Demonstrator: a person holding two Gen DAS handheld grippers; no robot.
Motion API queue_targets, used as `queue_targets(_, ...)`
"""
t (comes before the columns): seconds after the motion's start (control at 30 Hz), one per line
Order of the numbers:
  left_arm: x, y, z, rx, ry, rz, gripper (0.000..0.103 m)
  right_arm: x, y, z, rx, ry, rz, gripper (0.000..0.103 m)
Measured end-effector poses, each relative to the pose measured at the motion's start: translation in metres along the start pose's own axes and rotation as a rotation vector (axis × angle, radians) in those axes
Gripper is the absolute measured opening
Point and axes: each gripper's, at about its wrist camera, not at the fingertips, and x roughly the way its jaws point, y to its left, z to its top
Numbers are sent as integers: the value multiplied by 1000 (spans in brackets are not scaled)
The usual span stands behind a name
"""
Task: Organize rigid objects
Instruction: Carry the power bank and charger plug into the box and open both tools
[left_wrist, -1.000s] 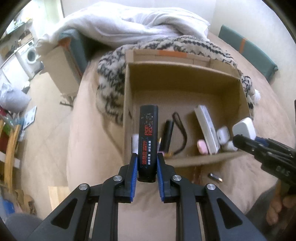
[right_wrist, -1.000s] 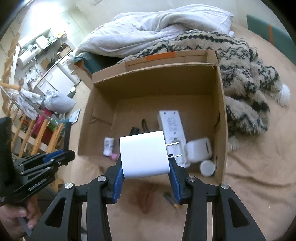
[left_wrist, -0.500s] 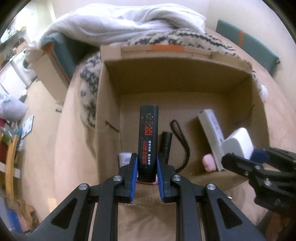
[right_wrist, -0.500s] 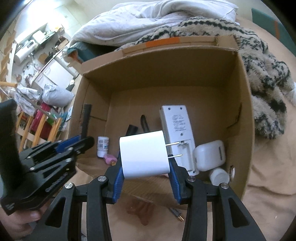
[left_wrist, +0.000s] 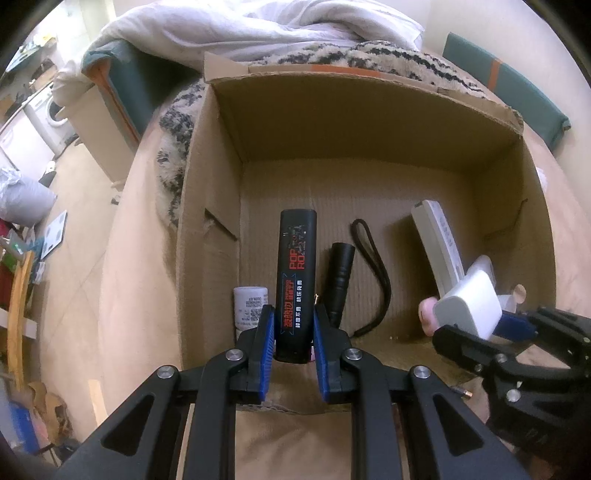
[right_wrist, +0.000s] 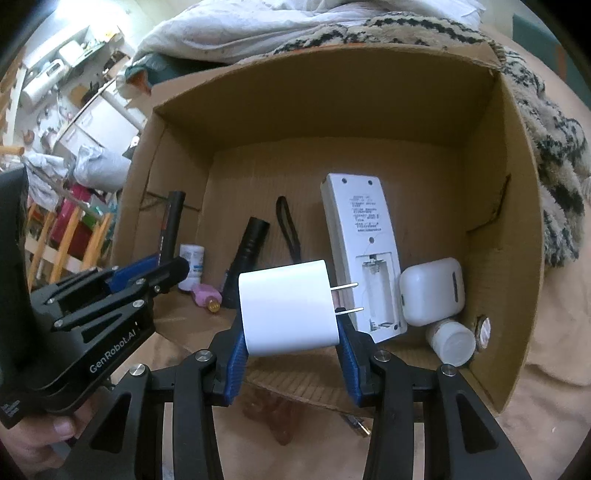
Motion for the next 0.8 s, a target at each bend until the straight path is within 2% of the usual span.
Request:
queue_targets(0.33, 4, -1, 1, -2, 11, 14, 17, 2, 3, 0, -3, 15, 1, 46)
queue_targets(0.67, 0, -5, -1, 19, -20, 47, 17, -3, -4, 2, 27, 2, 28, 46)
queue_targets(0.73, -2, -5, -1, 20, -33, 54, 17, -9, -7, 4, 38, -27, 37, 49)
queue_targets(0.8, -5, -5, 0, 20, -46, 56, 17, -18, -12, 7, 60, -68, 52, 68)
